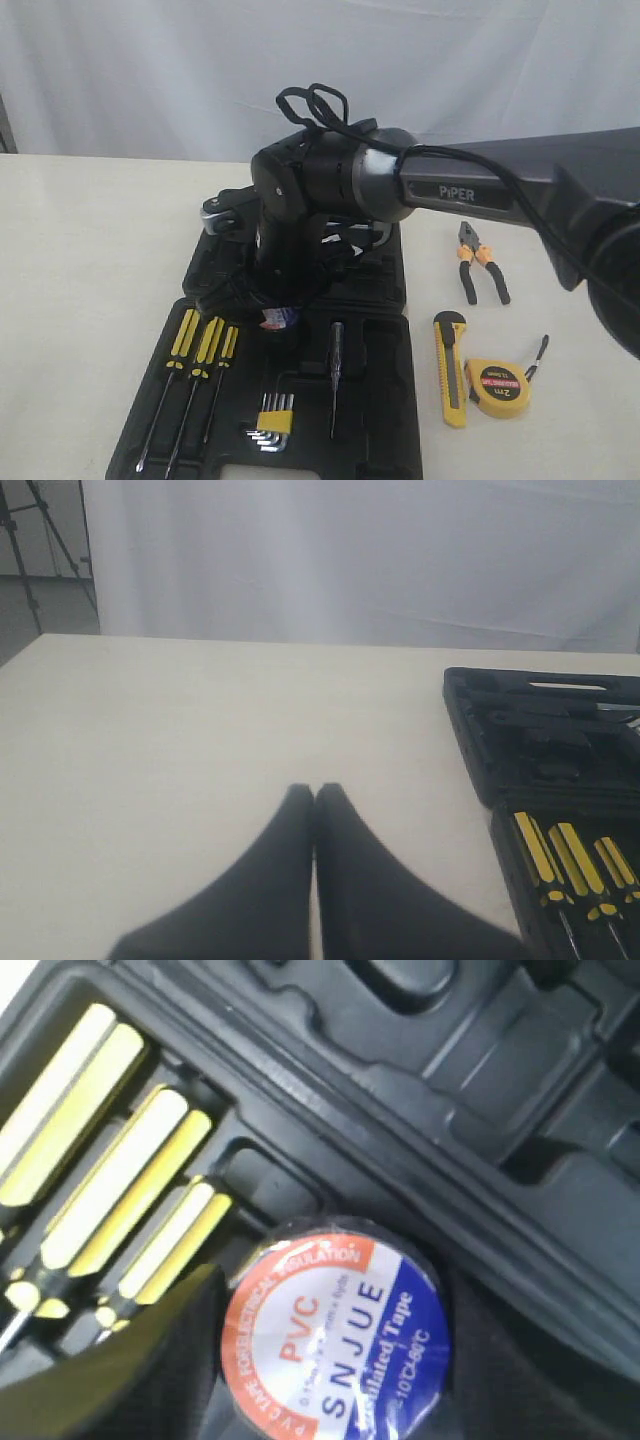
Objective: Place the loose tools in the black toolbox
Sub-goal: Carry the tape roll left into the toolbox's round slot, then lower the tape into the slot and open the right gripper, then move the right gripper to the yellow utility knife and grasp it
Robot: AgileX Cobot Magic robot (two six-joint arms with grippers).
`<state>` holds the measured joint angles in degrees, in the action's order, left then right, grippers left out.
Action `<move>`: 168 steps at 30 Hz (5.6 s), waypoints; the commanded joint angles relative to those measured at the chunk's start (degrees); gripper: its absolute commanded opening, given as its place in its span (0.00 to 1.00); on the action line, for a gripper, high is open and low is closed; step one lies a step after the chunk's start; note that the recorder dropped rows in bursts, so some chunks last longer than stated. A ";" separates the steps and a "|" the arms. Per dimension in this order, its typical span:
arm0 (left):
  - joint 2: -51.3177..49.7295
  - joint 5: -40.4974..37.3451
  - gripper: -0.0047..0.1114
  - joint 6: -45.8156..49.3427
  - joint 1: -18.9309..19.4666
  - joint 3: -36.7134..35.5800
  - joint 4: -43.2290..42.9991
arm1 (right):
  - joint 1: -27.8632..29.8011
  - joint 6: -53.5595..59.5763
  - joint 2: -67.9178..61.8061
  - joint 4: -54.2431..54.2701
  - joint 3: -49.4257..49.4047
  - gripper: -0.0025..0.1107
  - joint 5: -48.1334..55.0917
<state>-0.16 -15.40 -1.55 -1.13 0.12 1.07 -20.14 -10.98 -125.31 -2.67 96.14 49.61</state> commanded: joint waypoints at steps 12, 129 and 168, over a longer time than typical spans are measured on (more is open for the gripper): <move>0.16 0.06 0.04 0.02 -0.12 -0.12 0.14 | -0.01 -0.69 -1.21 -1.74 -0.27 0.29 0.95; 0.16 -0.04 0.04 0.02 -0.12 -0.12 0.14 | 21.94 -4.61 46.54 -9.00 -38.26 0.02 7.21; 0.16 -0.04 0.04 0.02 -0.12 -0.12 0.14 | 23.28 -3.94 20.99 -3.02 -36.89 0.46 -16.32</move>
<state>-0.16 -15.40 -1.55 -1.13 0.12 1.07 2.85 -15.32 -102.47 -5.68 58.91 35.35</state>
